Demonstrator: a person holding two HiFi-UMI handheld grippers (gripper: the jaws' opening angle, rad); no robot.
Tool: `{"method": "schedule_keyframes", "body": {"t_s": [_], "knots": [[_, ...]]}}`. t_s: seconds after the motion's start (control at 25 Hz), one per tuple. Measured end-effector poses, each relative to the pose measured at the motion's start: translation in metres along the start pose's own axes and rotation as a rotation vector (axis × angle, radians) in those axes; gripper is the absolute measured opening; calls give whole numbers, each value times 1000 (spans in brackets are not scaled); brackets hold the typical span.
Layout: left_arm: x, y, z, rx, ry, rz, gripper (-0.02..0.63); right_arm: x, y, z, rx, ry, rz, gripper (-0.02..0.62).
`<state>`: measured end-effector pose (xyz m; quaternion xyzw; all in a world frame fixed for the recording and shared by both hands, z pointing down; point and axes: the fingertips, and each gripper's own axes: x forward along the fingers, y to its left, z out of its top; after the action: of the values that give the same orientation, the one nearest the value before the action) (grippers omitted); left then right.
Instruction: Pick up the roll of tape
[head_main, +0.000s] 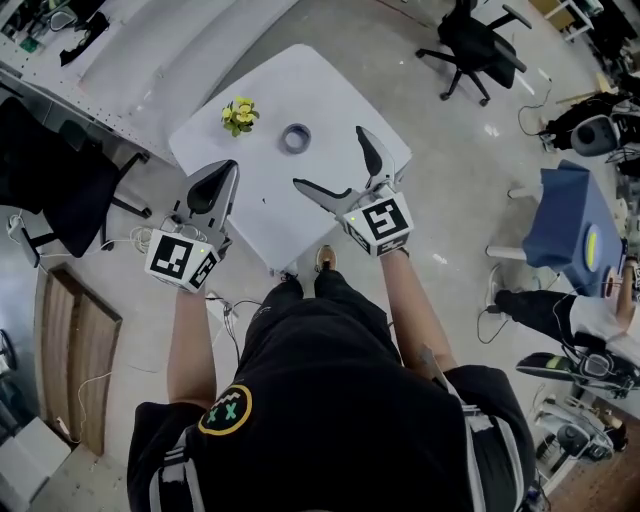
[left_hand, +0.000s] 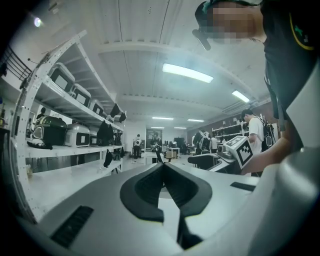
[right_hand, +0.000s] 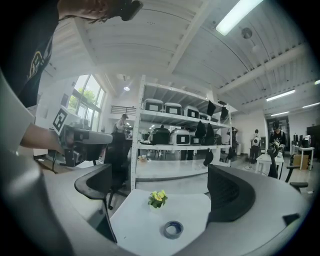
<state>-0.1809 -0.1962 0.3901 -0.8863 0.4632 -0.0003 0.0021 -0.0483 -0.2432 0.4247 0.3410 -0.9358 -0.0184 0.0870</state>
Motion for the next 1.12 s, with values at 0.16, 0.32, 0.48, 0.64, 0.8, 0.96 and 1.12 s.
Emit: {"method": "schedule_keyframes", "body": {"t_s": [0.16,0.32,0.48,0.64,0.8,0.96,1.12], "knots": [[8,2,2,4,7,37,18,18,-17,7,-15,-23,29,598],[16,2,5,12,14,63,18,32,-35,16,-33,-49,47,597],[23,6,4,15,20,80,18,47,-48,15,-40,-50,61,597],[30,14,4,14,26,99,18,70,-52,7,-77,-2,103,597],[36,19,3,12,32,111,18,96,-54,-22,-169,111,171,595],[39,25,-1,5,43,126,18,118,-54,-57,-281,231,235,592],[42,27,-4,0,49,133,18,136,-52,-97,-340,323,298,591]]}}
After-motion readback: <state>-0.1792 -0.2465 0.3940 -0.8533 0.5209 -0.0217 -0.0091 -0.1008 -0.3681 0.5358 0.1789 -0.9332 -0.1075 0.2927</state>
